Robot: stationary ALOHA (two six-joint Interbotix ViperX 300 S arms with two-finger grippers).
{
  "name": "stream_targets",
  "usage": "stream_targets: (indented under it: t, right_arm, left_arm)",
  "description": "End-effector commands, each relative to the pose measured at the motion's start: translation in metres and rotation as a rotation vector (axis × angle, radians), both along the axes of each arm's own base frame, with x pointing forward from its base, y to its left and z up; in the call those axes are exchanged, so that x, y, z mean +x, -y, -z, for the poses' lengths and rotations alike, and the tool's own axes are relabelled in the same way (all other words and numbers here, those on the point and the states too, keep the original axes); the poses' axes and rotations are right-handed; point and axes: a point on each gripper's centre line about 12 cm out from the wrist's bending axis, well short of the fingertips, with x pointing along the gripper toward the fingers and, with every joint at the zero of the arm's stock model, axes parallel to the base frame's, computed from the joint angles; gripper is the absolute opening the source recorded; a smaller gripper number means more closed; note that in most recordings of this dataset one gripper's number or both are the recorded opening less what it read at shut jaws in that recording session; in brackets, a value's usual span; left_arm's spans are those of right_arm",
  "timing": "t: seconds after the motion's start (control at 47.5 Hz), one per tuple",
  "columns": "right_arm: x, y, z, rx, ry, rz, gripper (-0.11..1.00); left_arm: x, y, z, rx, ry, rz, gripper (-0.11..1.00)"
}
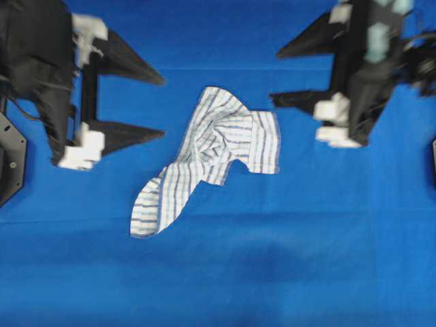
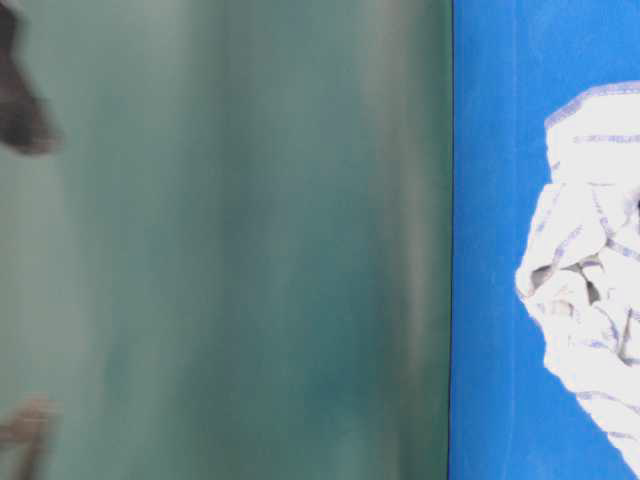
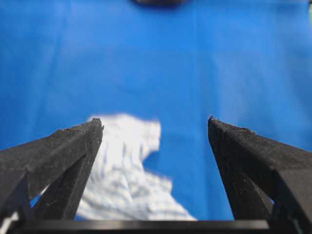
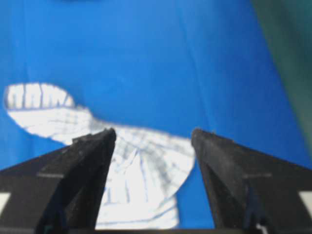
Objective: Lift the towel with both arms.
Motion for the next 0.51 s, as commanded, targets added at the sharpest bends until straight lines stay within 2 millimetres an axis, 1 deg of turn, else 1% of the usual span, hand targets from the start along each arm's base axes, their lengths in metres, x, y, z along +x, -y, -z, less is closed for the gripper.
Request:
stream_targets:
  t: [0.0, 0.19, 0.295, 0.464, 0.485]
  right_arm:
    - [0.006, -0.002, 0.017, 0.019, -0.001, -0.009, 0.65]
    - [0.017, -0.006, 0.075, 0.065, -0.078, -0.012, 0.65]
    - [0.02, -0.008, 0.106, 0.095, -0.121, -0.009, 0.65]
    - [0.027, -0.011, 0.146, 0.129, -0.159, -0.017, 0.65]
    - [0.029, -0.012, 0.154, 0.137, -0.167, -0.018, 0.65]
  left_arm:
    - [0.003, 0.004, 0.018, -0.013, -0.011, 0.006, 0.92]
    - [0.006, 0.009, 0.076, -0.068, -0.096, -0.003, 0.92]
    - [0.008, 0.012, 0.102, -0.101, -0.127, -0.008, 0.92]
    - [0.008, 0.017, 0.146, -0.114, -0.163, -0.006, 0.92]
    - [0.008, 0.017, 0.152, -0.113, -0.168, -0.005, 0.92]
